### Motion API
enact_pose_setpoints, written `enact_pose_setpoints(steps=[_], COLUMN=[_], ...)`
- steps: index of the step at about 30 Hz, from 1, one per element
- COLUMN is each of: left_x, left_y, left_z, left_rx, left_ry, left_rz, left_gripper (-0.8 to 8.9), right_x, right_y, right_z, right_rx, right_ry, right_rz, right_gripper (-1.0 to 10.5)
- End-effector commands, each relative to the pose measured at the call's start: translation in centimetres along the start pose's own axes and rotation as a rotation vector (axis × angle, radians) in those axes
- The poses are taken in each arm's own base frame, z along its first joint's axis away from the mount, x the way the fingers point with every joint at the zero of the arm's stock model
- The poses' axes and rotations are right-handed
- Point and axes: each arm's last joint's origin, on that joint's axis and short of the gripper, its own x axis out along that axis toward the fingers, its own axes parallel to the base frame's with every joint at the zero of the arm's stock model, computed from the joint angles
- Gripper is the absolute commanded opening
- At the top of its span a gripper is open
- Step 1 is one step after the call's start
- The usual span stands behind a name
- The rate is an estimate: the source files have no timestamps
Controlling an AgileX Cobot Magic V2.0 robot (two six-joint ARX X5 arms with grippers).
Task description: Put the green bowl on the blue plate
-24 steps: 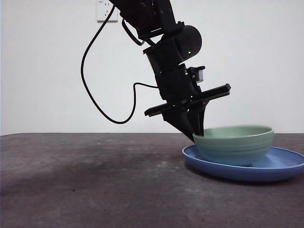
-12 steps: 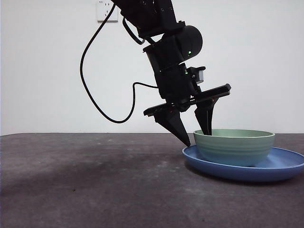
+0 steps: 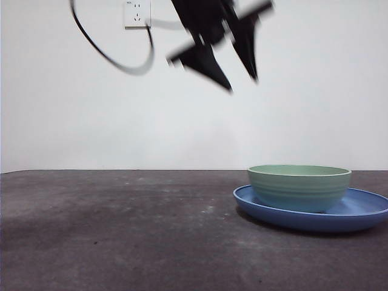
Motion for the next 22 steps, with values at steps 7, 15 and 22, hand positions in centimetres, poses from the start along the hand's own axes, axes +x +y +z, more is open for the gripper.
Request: enact_pose_setpoints(steps=[7, 15, 22], left_x=[-10.7, -15.1, -15.5], left_y=[0.4, 2.1, 2.6], left_z=[0.9, -3.1, -9.2], left_rx=[0.025, 0.033, 0.072], left_ry=[-0.131, -0.151, -0.091], left_rz=[0.015, 0.058, -0.025], left_gripper=[2.51, 2.5, 2.5], right_x=[-0.3, -0.3, -0.3], right_y=[0.1, 0.1, 0.1], right_z=[0.4, 0.4, 0.4], right_rx=[-0.003, -0.003, -0.003], right_ry=[-0.014, -0.013, -0.013], right_rz=[-0.018, -0.027, -0.026], right_gripper=[3.1, 3.1, 3.1])
